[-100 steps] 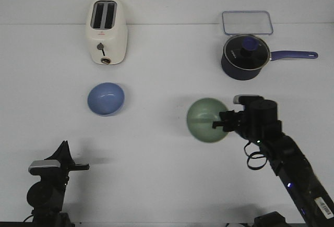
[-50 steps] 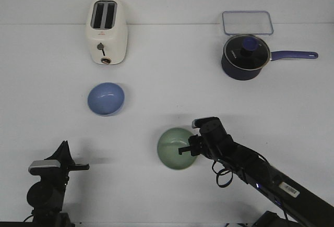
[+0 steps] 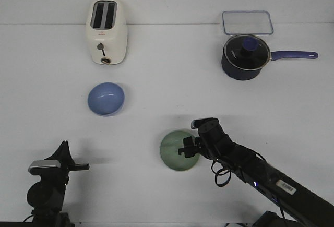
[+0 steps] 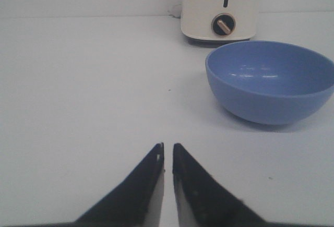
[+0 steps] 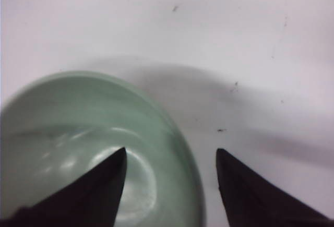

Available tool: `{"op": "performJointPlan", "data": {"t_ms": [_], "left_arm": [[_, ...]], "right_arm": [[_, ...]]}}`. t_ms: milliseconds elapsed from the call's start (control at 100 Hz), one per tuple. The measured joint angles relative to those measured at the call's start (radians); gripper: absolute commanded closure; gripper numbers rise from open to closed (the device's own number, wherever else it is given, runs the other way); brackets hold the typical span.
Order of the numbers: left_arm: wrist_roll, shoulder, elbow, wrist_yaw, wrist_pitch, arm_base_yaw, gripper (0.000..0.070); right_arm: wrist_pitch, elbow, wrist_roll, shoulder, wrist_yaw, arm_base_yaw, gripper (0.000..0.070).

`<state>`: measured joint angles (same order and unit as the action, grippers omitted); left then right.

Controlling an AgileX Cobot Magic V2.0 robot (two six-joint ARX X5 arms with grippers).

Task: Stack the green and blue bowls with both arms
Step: 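Carry the green bowl with the right gripper toward the table center and set it down, then open the right gripper and withdraw it from the green bowl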

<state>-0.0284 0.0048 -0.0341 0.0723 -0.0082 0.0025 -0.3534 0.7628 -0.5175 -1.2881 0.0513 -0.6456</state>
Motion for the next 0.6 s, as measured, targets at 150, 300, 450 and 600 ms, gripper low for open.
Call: {"op": "performJointPlan", "data": {"t_ms": [150, 300, 450, 600], "left_arm": [[0.000, 0.000, 0.000, 0.000, 0.000, 0.000, 0.0685], [0.000, 0.000, 0.000, 0.000, 0.000, 0.000, 0.0685], [0.000, 0.000, 0.000, 0.000, 0.000, 0.000, 0.0685], [0.000, 0.000, 0.000, 0.000, 0.000, 0.000, 0.0685]], "right_arm": [[-0.003, 0.000, 0.033, 0.126, -0.018, 0.012, 0.0326], [-0.062, 0.000, 0.076, 0.372, -0.103, 0.002, 0.0329], [-0.133, -0.019, 0.109, 0.620, -0.260, -0.073, 0.0330], [-0.136, -0.098, 0.132, 0.829, -0.344, -0.148, 0.0330]]}}
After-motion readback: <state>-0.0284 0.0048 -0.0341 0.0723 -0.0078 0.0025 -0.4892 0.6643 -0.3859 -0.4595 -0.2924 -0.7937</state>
